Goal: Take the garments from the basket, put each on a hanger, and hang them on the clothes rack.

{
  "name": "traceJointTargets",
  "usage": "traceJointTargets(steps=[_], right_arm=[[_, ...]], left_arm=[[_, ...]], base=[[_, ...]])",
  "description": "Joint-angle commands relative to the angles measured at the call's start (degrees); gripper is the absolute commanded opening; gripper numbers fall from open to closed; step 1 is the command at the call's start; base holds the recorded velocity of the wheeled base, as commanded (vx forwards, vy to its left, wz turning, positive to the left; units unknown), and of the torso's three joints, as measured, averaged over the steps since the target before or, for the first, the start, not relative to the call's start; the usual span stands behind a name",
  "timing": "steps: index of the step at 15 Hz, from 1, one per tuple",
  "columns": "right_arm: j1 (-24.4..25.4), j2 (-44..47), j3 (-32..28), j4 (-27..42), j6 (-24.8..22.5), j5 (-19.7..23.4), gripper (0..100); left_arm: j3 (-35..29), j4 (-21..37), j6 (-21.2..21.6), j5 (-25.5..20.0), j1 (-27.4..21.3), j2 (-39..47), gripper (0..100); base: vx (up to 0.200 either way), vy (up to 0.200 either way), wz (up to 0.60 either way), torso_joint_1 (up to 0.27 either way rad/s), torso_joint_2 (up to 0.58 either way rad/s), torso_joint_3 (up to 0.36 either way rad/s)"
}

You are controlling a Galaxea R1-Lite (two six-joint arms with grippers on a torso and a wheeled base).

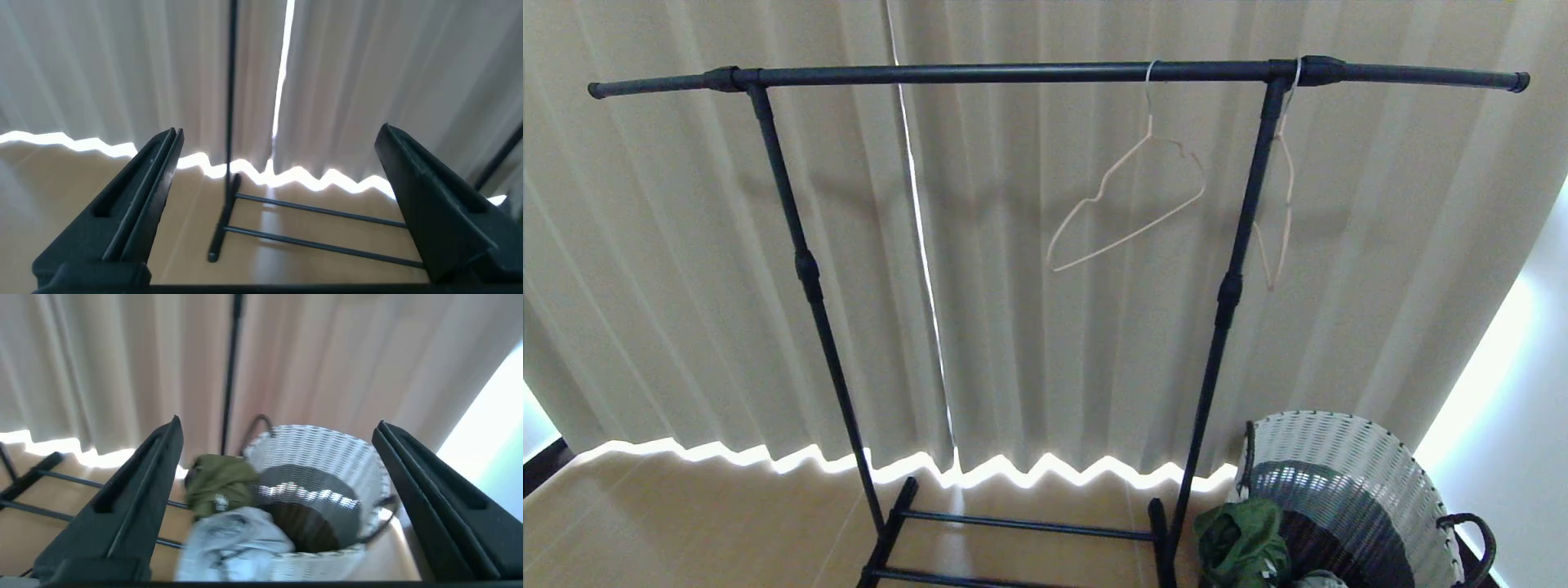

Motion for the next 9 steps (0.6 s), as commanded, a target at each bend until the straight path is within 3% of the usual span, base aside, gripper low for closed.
traceJointTargets(steps=[1,9], right_arm=[[0.01,-0.02,0.0,0.0,-0.02,-0.07,100],[0.01,-0.02,0.0,-0.09,2.0,-0.34,100]], left_arm=[[0.0,-0.01,0.01,-0.01,0.02,0.06,100],[0.0,-0.01,0.01,-0.01,0.02,-0.02,100]], base=[[0.0,0.0,0.0,0.0,0.0,0.0],[0.0,0.0,0.0,0.0,0.0,0.0]])
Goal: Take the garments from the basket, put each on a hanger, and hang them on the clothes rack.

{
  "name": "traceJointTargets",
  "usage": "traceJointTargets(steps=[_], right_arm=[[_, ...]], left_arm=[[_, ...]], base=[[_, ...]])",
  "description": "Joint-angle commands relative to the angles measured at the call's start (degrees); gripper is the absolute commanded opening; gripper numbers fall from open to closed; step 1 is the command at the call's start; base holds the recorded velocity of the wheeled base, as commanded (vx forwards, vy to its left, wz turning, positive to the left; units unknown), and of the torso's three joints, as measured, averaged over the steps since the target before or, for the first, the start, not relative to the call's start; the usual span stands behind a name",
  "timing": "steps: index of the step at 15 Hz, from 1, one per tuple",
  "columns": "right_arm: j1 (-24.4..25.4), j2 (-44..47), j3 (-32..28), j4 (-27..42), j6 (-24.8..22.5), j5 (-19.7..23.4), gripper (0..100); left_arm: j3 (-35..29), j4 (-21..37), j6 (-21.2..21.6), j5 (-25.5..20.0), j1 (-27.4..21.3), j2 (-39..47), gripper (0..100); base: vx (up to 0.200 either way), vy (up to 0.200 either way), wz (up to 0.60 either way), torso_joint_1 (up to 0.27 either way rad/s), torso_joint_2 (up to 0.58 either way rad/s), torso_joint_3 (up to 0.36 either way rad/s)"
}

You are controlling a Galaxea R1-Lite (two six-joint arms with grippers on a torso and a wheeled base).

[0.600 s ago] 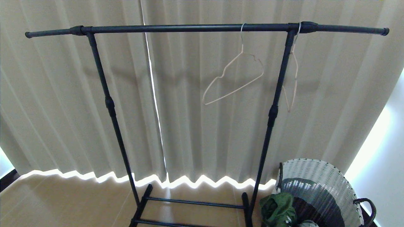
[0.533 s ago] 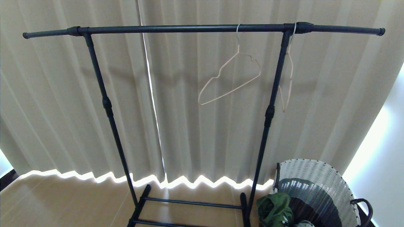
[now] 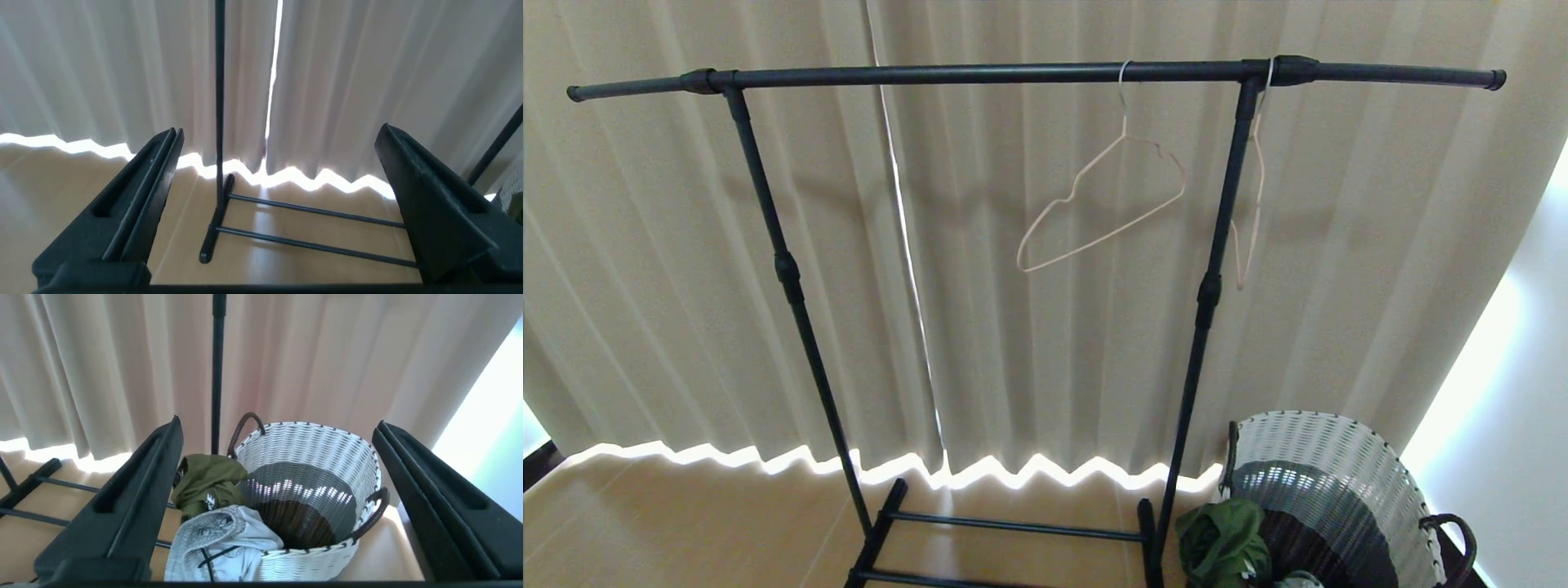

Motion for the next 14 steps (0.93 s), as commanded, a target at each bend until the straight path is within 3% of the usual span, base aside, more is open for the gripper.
traceJointTargets(steps=[1,9,14], right_arm=[[0.01,-0.02,0.0,0.0,-0.04,0.02,100],[0.01,-0.02,0.0,0.0,-0.48,0.19,100],[0.01,-0.02,0.0,0.0,0.31,-0.07,100]], left_arm=[[0.0,0.01,-0.13,0.04,0.02,0.02,100],[0.0,0.01,-0.13,0.04,0.02,0.02,100],[0.0,0.01,-0.13,0.13,0.02,0.02,100]], base=[[0.0,0.0,0.0,0.0,0.0,0.0],[0.0,0.0,0.0,-0.149,0.36,0.207],[0.0,0.0,0.0,-0.03,0.08,0.038]])
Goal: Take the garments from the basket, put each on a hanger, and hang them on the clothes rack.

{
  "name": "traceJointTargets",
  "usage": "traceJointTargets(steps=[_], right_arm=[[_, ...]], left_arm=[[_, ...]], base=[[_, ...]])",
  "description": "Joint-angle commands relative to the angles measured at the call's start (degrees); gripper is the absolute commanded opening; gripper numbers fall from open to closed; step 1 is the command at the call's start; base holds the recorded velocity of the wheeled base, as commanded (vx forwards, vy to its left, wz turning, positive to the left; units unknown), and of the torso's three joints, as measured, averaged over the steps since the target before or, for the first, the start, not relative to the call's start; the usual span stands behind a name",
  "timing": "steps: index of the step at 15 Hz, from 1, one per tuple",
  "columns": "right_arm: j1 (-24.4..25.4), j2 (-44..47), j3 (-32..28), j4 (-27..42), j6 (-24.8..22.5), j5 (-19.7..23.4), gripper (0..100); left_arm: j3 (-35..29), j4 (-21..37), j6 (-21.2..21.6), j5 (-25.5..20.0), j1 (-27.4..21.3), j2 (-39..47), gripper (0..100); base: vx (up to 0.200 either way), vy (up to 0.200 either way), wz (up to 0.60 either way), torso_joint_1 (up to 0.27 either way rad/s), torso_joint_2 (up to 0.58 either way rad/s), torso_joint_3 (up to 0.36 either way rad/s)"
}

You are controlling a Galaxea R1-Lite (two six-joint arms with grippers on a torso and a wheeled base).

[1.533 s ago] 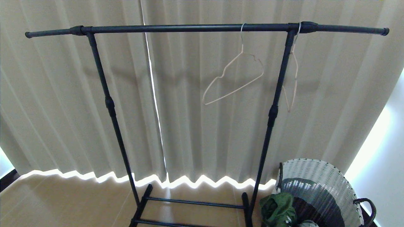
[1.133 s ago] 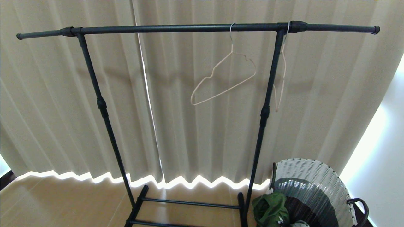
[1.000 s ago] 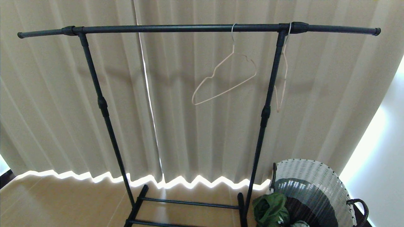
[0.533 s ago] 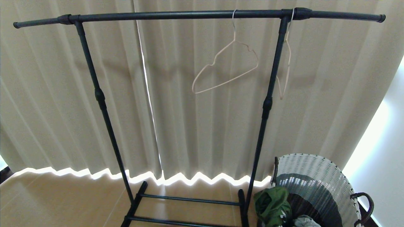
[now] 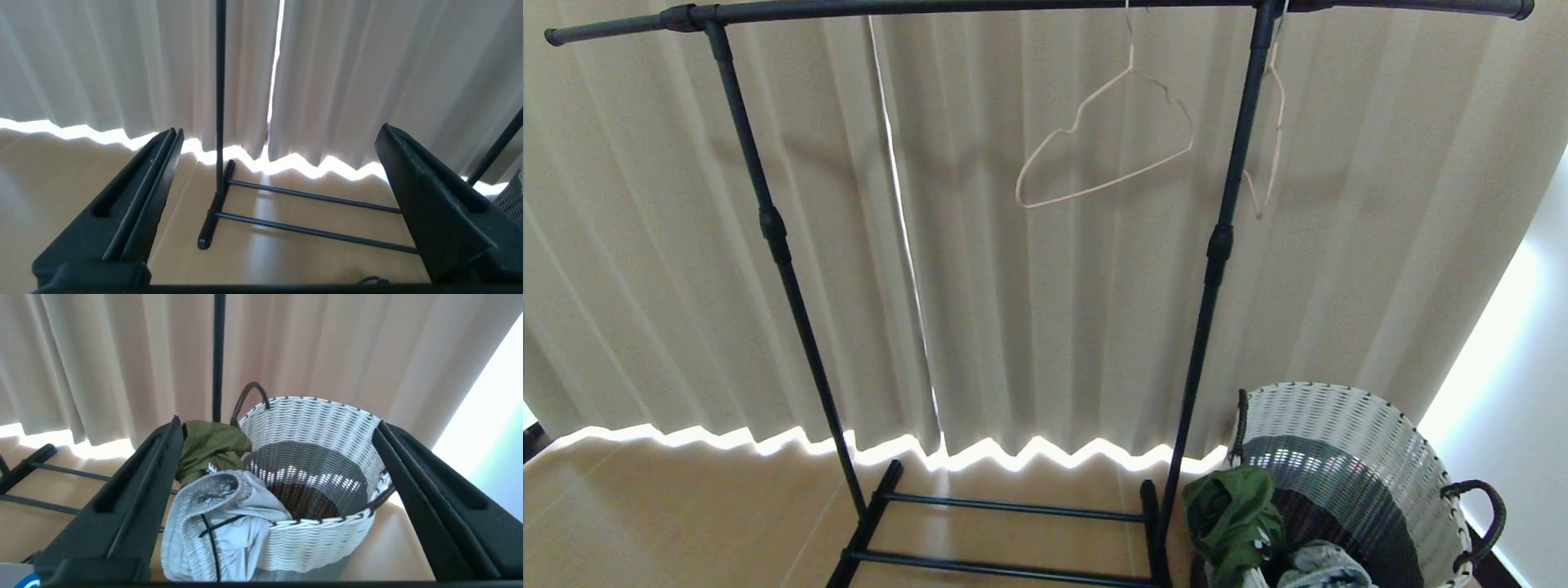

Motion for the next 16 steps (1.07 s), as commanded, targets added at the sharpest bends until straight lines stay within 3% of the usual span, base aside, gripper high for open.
traceJointTargets(steps=[1,5,13,16], right_arm=[[0.01,-0.02,0.0,0.02,-0.21,0.17,100],[0.01,-0.02,0.0,0.11,-0.48,0.43,100],[0.01,-0.02,0.0,0.02,-0.39,0.34,100],[0.01,-0.02,0.0,0.02,-0.12,-0.19,100]], left_arm=[[-0.08,0.01,-0.28,0.06,0.08,0.06,100],[-0.08,0.01,-0.2,0.06,0.08,0.06,100],[-0.08,0.01,-0.28,0.06,0.08,0.06,100],[0.0,0.01,-0.2,0.06,0.08,0.06,100]], base=[[0.0,0.0,0.0,0.0,0.0,0.0],[0.0,0.0,0.0,0.0,0.0,0.0],[0.2,0.0,0.0,0.0,0.0,0.004],[0.0,0.0,0.0,0.0,0.0,0.0]])
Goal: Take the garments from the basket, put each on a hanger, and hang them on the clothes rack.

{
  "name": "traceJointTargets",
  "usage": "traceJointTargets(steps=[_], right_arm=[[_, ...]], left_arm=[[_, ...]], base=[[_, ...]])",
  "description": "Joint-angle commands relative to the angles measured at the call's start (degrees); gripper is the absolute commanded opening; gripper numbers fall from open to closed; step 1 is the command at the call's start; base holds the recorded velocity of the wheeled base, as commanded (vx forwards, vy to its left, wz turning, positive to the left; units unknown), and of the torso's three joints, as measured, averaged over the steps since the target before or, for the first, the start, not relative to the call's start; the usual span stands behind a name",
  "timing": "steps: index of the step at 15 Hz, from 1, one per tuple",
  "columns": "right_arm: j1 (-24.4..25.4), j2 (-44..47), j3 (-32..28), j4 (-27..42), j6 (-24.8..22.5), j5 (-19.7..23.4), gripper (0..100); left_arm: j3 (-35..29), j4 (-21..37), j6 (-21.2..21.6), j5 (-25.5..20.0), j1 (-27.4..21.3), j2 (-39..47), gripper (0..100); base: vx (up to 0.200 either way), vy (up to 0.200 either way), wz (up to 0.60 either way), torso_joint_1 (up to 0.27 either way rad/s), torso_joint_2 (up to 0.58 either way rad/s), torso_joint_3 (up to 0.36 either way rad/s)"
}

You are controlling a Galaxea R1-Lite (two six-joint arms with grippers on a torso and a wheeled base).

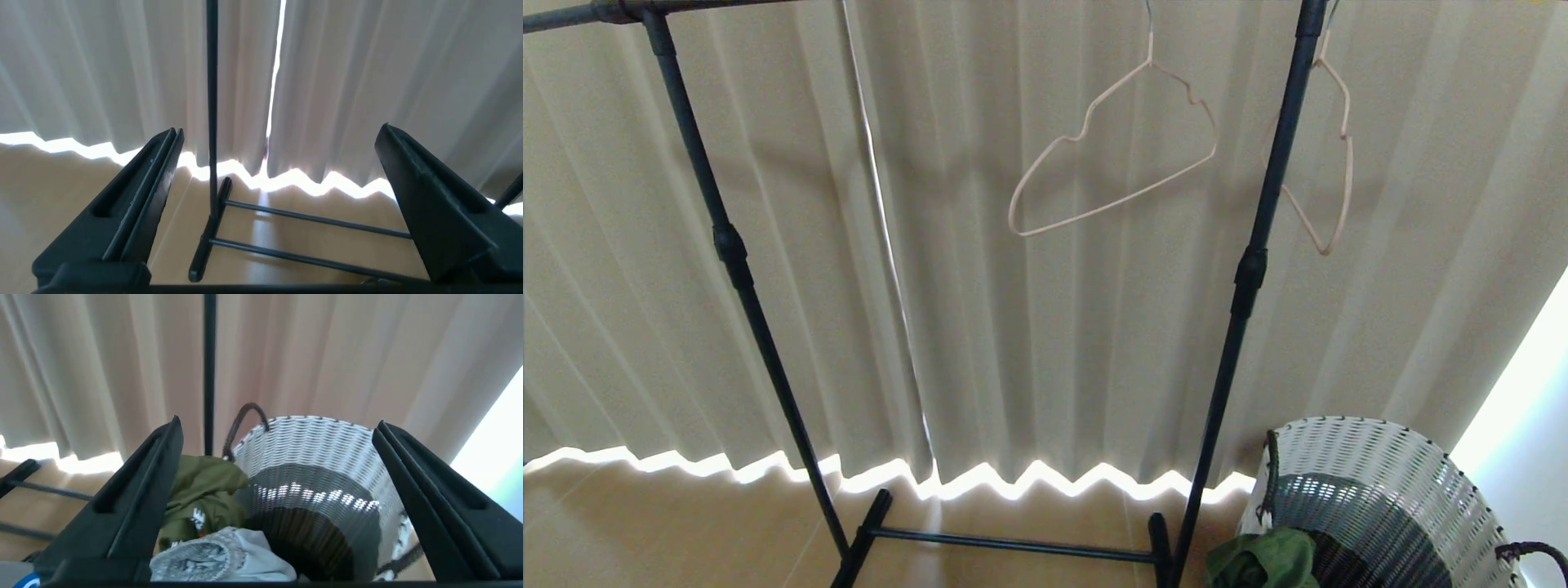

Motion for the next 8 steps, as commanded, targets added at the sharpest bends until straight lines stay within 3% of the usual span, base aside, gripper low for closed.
traceJointTargets(steps=[1,4,5,8], right_arm=[[0.01,-0.02,0.0,-0.03,-0.01,-0.88,100],[0.01,-0.02,-1.23,0.59,-1.51,-1.85,100],[1.24,3.75,-4.92,2.78,-4.23,-1.41,100],[5.11,18.08,-12.3,8.94,-5.9,-1.67,100]], left_arm=[[0.02,-0.02,0.01,0.04,0.02,0.06,100],[-0.07,-0.02,0.01,0.04,0.02,0.06,100],[0.02,-0.02,-0.08,0.13,0.02,0.06,100],[0.02,-0.02,-0.08,0.04,-0.07,0.06,100]], base=[[0.0,0.0,0.0,0.0,0.0,0.0],[0.0,0.0,0.0,0.0,0.0,0.0],[0.0,0.0,0.0,0.0,0.0,0.0],[0.0,0.0,0.0,0.0,0.0,0.0]])
